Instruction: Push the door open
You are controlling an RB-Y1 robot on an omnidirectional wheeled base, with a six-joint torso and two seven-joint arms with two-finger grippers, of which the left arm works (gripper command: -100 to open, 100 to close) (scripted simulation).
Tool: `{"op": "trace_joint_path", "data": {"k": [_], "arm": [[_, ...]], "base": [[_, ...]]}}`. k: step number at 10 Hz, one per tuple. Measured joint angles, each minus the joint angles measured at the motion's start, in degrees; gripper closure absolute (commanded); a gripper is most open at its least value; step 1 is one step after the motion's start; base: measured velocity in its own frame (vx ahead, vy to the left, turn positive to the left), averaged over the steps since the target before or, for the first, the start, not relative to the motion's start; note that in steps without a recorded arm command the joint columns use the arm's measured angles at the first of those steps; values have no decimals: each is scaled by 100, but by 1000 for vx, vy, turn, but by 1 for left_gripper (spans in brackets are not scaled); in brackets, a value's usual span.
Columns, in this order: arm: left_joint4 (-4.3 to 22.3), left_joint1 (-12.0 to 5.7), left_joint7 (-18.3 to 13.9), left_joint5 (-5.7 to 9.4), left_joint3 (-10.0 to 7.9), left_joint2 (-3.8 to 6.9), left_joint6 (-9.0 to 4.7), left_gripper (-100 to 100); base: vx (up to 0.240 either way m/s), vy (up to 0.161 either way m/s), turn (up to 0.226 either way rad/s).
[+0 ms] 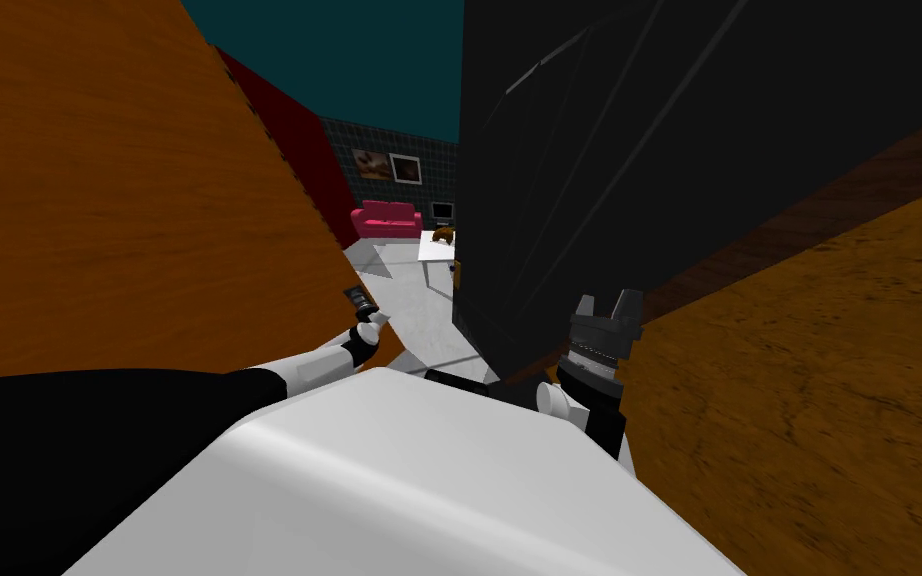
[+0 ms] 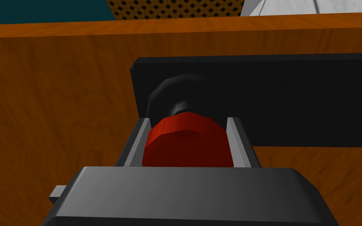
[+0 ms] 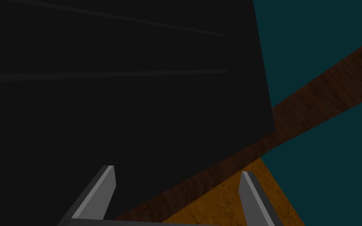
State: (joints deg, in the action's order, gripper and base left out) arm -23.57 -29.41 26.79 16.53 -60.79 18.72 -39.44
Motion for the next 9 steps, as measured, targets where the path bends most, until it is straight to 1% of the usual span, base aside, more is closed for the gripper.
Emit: {"op": "trace_joint_path", "data": {"k": [1,2,3,4,6,7,9], "arm": [[133,-72,112,36,-107,26,-128,100],[178,-100,164,50,-151,47,-188,100],[35,-89,212,62,-180,-9,-142,100],[159,-147,309,100,-292,15,-232,100],[61,-164,501,160,-450,-86,-275,100],[66,-190,594,191,-535,-99,-305,100],[251,-272,767,249,-710,-85,-497,100]], "base": [[28,71,-41],[14,25,2],[22,66,-71],[25,71,-55],[29,63,-47],[29,112,-74],[52,110,-38]]}}
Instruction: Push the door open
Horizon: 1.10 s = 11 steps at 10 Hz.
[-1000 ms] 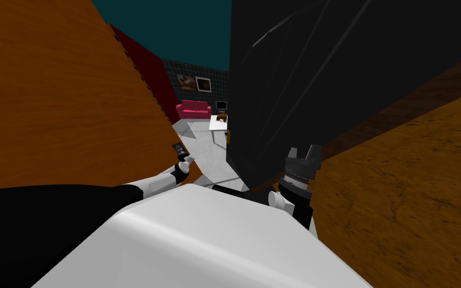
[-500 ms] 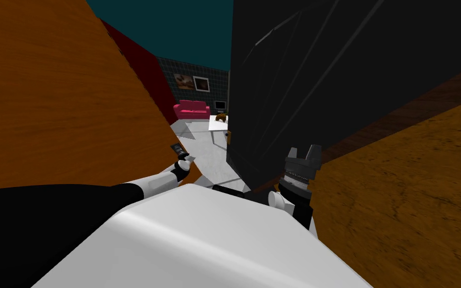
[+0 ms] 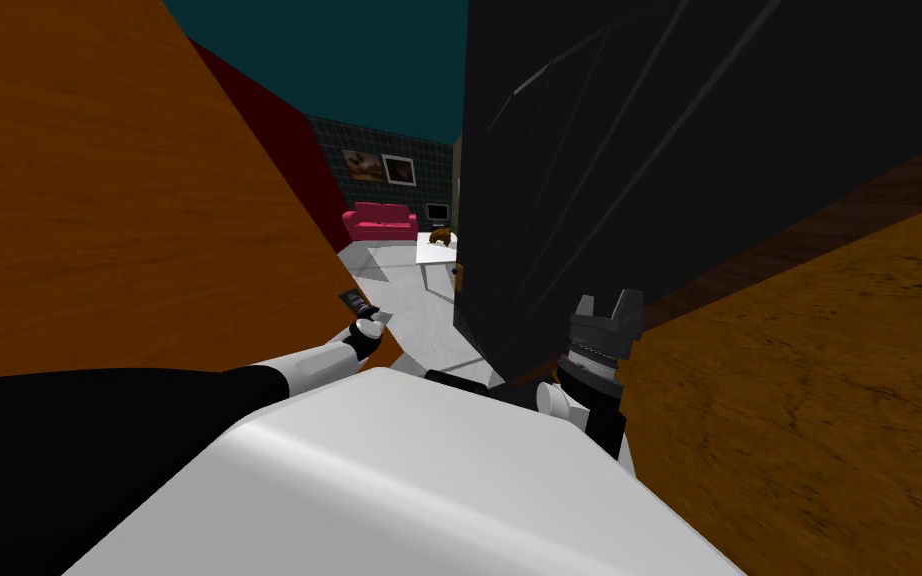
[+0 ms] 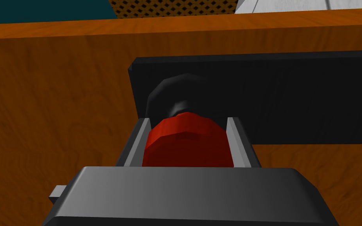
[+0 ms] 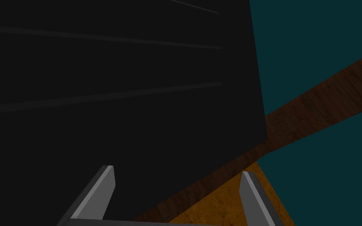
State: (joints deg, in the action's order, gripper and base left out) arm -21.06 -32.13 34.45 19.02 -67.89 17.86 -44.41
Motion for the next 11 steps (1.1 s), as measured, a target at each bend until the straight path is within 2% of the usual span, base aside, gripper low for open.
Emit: {"op": "trace_joint_path", "data": {"k": [1,2,3,4,5,6,7,8,9,10,11], "arm": [[42,-18,21,5,-22,22,-56,100],[-105,-14,61,15,-43,-30,-14,100],[-130,-16,69,18,-47,-31,1,100],[-80,-27,131,52,-154,-43,-58,100],[-35,-28,193,82,-248,-56,-134,100],[359,-107,196,92,-322,117,-386,100],[277,-100,244,111,-379,83,-412,100],[160,-92,277,117,-397,71,-353,100],[-133,-60,323,130,-419,-28,-241,100],[-298,-44,425,175,-548,-106,-213,100],[-157,-62,463,194,-613,-58,-315,100]], "base": [[21,30,6],[7,14,8],[62,116,-31],[100,180,-37],[114,194,-28],[90,143,-14],[46,62,3],[15,10,1],[65,60,-40],[68,106,-13],[104,98,-27]]}}
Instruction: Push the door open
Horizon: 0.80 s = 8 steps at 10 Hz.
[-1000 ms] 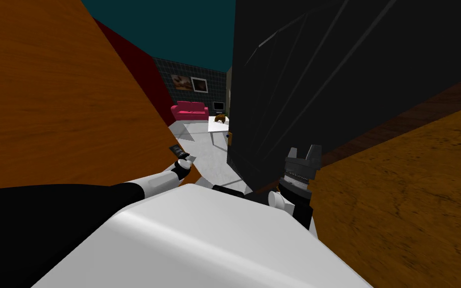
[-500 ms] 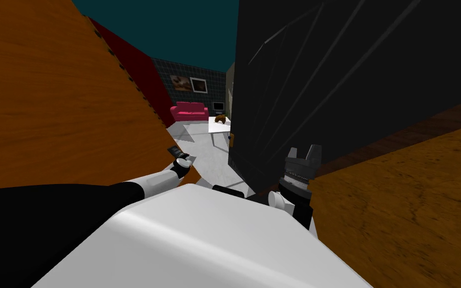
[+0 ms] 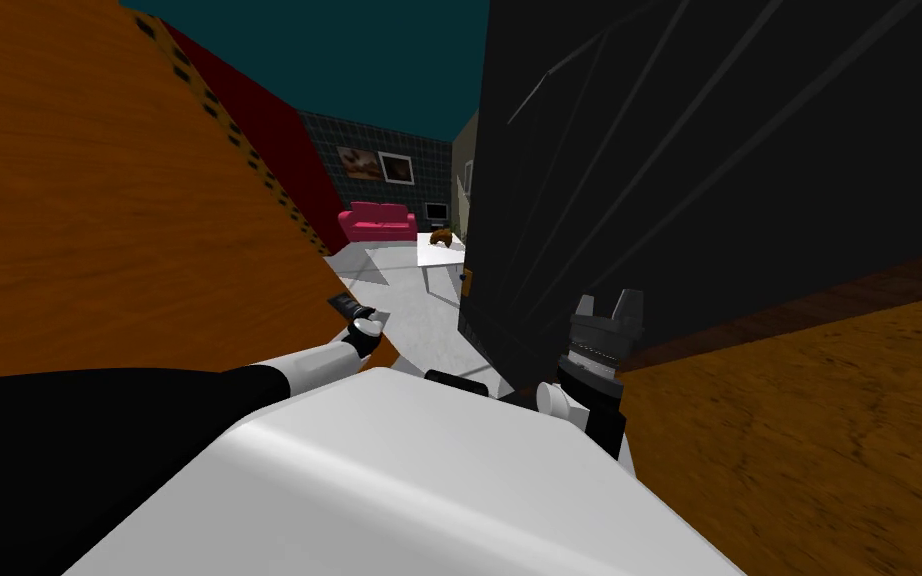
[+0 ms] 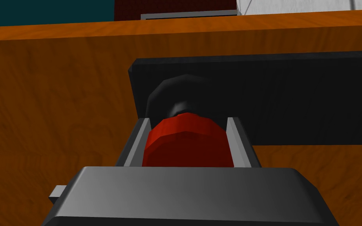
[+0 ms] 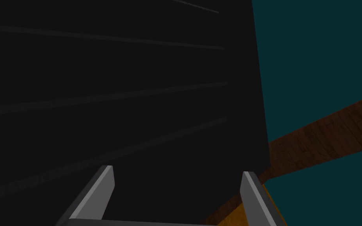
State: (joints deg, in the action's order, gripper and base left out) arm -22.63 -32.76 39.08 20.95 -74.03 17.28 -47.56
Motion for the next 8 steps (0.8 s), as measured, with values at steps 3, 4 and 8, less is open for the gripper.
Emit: {"op": "trace_joint_path", "data": {"k": [3,4,8], "arm": [[261,-47,134,73,-266,122,-323,100],[189,-37,157,88,-314,112,-368,100],[-114,-33,349,153,-493,-12,-280,100]], "base": [[100,146,-12],[23,63,3],[31,63,-11]]}}
